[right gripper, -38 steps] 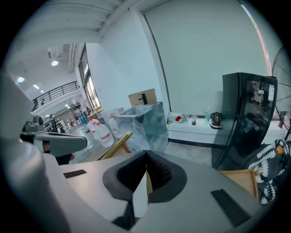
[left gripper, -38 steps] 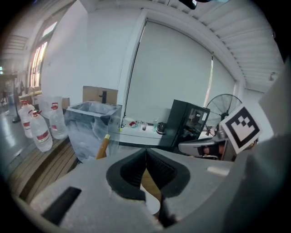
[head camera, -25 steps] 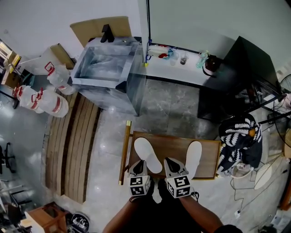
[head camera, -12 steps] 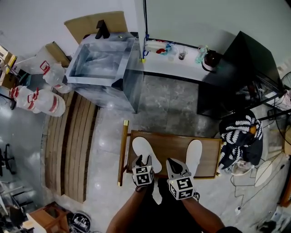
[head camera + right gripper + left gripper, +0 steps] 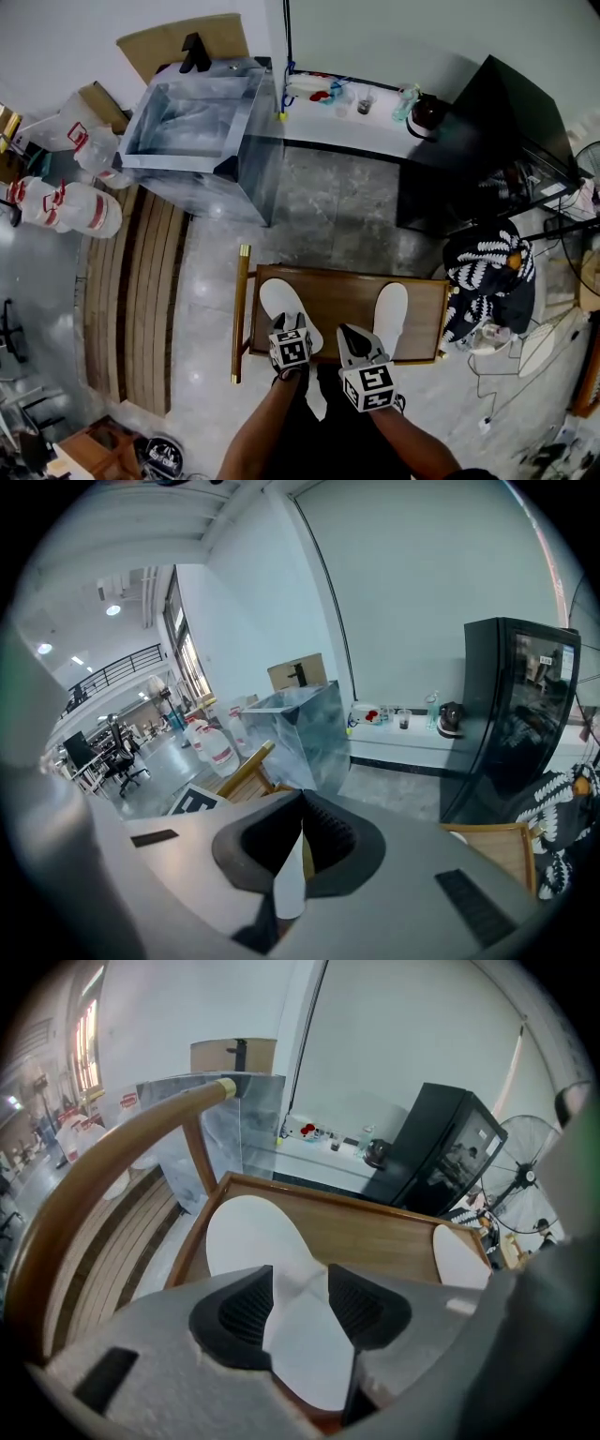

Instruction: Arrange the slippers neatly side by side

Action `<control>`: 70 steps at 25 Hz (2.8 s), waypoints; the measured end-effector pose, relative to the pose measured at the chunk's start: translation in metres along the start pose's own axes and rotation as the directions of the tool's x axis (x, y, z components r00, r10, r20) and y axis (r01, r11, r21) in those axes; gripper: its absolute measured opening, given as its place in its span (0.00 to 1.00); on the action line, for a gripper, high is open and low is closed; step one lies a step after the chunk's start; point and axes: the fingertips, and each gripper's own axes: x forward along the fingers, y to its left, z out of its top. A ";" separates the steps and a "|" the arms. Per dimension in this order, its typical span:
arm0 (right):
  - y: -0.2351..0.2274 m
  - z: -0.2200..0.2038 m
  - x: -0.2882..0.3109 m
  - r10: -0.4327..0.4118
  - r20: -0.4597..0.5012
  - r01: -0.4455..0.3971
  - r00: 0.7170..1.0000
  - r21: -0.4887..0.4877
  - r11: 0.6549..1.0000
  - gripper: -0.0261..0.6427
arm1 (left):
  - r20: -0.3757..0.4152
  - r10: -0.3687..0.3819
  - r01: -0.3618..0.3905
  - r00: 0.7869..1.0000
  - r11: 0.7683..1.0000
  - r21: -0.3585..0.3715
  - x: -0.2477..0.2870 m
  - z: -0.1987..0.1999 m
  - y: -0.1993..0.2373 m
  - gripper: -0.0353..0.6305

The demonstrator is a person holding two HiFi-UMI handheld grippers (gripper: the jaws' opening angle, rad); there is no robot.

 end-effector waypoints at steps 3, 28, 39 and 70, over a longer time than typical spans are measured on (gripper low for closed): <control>-0.005 -0.002 0.000 -0.005 -0.006 0.005 1.000 0.003 1.000 0.06 | -0.017 0.016 -0.016 1.000 1.000 -0.001 0.006 -0.005 0.003 0.31; -0.042 -0.016 -0.039 -0.134 0.036 0.129 0.990 0.122 0.984 0.06 | 0.039 -0.085 0.068 0.996 0.945 0.321 -0.028 0.003 -0.021 0.10; -0.078 -0.028 -0.079 -0.258 0.062 0.239 0.964 0.221 0.946 0.06 | -0.009 -0.207 0.183 0.978 0.843 0.506 -0.045 0.010 -0.063 0.10; -0.149 -0.080 -0.150 -0.445 0.028 0.399 0.895 0.397 0.827 0.06 | -0.426 -0.391 0.555 0.816 0.322 0.767 -0.023 -0.053 -0.193 0.09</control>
